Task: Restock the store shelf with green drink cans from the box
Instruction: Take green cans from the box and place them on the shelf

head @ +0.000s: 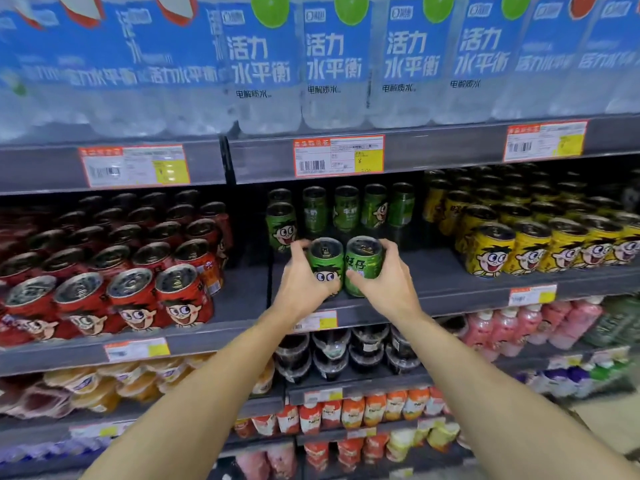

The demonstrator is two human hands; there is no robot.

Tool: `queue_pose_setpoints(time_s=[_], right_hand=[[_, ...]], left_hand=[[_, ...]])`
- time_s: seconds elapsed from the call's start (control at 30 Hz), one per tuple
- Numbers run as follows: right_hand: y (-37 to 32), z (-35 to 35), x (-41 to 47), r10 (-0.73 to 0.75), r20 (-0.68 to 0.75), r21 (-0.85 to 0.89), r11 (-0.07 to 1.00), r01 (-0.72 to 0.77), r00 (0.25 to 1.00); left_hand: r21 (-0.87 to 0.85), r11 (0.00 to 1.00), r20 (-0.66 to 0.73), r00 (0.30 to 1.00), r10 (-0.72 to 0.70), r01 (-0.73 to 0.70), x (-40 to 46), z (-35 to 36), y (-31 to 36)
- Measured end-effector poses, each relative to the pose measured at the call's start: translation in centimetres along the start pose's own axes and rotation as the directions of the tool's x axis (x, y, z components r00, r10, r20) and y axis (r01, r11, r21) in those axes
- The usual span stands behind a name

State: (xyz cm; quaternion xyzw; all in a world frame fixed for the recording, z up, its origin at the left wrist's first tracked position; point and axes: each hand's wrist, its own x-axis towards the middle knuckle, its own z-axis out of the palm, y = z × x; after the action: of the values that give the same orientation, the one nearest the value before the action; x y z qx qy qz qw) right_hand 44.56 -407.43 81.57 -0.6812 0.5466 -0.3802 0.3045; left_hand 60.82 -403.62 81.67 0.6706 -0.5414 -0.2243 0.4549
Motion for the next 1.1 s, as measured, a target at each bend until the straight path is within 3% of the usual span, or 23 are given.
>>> queue_pose_setpoints(time_s=[0.23,0.37,0.53,0.93,1.1], right_hand=[[0.1,-0.1,-0.1,-0.031,0.022,0.000,1.000,0.031,0.999],[0.1,-0.4,0.3,-0.040,0.052,0.013,0.999,0.040,0.998],[0.4,-0.6,0.3,-0.065,0.068,0.055,0.997,0.061,0.996],[1.3,-0.1,0.1,-0.103,0.031,0.042,0.994,0.102,0.994],[1.5,-0.1,0.3,-0.130,0.024,0.014,0.991,0.130,0.991]], left_hand=[[-0.042,0.999,0.019,1.000,0.023,-0.022,-0.5,0.2,-1.0],[0.071,0.997,-0.108,0.994,0.033,-0.025,-1.5,0.9,-0.9],[0.067,0.997,-0.236,0.971,-0.030,0.047,-2.3,1.9,0.0],[0.101,0.992,-0.355,0.934,-0.034,0.075,-2.4,3.6,0.1],[0.068,0.984,-0.398,0.909,-0.127,0.167,-1.4,4.0,0.9]])
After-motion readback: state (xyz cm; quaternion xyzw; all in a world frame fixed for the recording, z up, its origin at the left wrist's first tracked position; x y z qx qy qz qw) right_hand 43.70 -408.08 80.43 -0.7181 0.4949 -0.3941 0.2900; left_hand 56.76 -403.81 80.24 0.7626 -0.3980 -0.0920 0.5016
